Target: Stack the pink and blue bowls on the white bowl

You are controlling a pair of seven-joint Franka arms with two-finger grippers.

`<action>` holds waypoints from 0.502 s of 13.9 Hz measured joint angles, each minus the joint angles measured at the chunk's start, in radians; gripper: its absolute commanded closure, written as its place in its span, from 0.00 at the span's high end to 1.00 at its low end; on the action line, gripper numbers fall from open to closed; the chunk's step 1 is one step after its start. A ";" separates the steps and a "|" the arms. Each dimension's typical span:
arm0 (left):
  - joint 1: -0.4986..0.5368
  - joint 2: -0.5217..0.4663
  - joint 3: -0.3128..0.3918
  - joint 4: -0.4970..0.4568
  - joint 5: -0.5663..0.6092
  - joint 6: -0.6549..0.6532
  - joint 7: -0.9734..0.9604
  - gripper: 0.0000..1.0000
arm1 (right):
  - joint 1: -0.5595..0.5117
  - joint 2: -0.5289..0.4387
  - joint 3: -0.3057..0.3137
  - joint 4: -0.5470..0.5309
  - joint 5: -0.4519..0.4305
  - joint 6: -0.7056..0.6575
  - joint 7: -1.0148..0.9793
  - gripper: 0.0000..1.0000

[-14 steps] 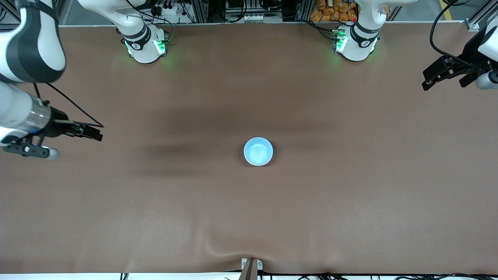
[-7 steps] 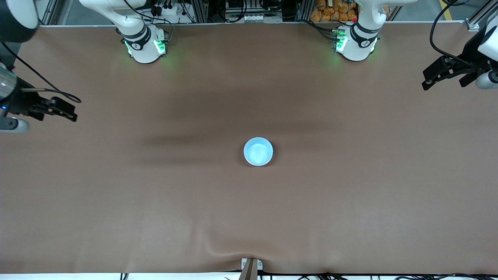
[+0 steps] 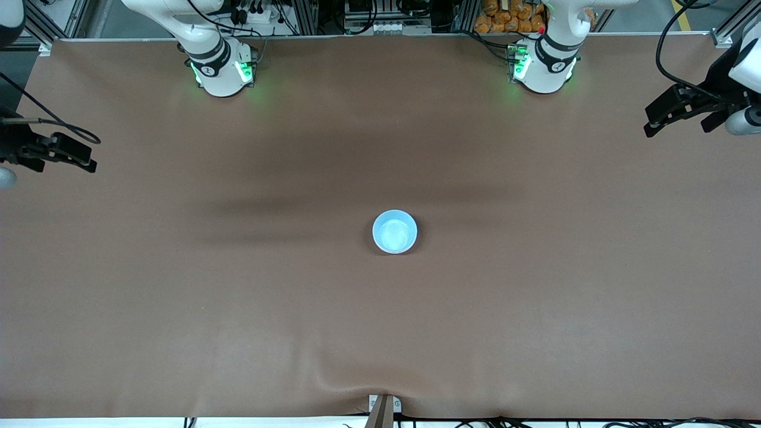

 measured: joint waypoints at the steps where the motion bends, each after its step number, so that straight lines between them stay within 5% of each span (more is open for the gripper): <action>1: 0.000 0.000 0.000 0.000 0.000 0.000 0.002 1.00 | 0.000 -0.004 0.001 0.000 0.002 -0.004 0.000 1.00; 7: 0.001 -0.005 0.000 0.000 0.000 0.000 0.004 1.00 | 0.000 -0.006 0.001 0.001 0.039 -0.031 0.001 1.00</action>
